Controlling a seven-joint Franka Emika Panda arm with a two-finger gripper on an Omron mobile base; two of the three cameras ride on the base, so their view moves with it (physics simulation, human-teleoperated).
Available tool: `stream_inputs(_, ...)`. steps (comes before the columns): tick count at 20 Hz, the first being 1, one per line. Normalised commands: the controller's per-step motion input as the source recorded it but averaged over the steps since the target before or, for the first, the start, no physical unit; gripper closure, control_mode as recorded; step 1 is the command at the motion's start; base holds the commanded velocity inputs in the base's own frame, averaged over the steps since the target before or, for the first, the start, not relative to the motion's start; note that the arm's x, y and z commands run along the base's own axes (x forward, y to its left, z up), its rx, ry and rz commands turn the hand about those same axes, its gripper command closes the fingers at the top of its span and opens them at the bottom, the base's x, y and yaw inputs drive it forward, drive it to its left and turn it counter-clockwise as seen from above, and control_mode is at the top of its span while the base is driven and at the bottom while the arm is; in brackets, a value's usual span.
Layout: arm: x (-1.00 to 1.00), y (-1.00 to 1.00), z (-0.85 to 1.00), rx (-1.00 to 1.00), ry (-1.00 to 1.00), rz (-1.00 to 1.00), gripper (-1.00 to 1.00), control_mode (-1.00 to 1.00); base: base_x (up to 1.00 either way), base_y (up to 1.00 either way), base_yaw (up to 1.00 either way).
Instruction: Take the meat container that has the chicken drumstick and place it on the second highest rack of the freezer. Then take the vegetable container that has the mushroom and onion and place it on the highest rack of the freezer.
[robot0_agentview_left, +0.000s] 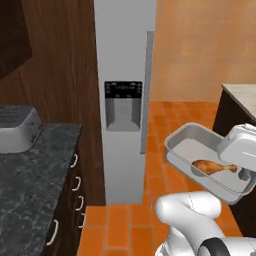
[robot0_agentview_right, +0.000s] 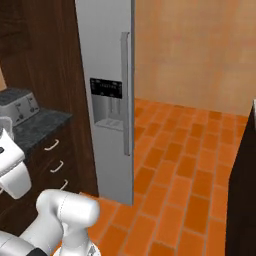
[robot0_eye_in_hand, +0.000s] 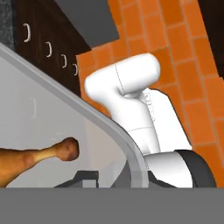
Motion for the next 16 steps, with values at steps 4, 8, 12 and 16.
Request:
stream_inputs(4, 0.0, 0.0, 0.0, 0.0, 0.0, 0.0, 1.0, 1.0, 0.76, -0.5, -0.42)
stream_inputs(8, 0.0, 0.0, 0.0, 0.0, 0.0, 0.0, 1.0, 1.0, 0.84, -0.77, -0.15)
stream_inputs(12, 0.0, 0.0, 0.0, 0.0, 0.0, 0.0, 1.0, 1.0, 0.73, -0.98, -0.01)
stream_inputs(16, 0.0, 0.0, 0.0, 0.0, 0.0, 0.0, 1.0, 1.0, 0.87, -0.81, 0.0)
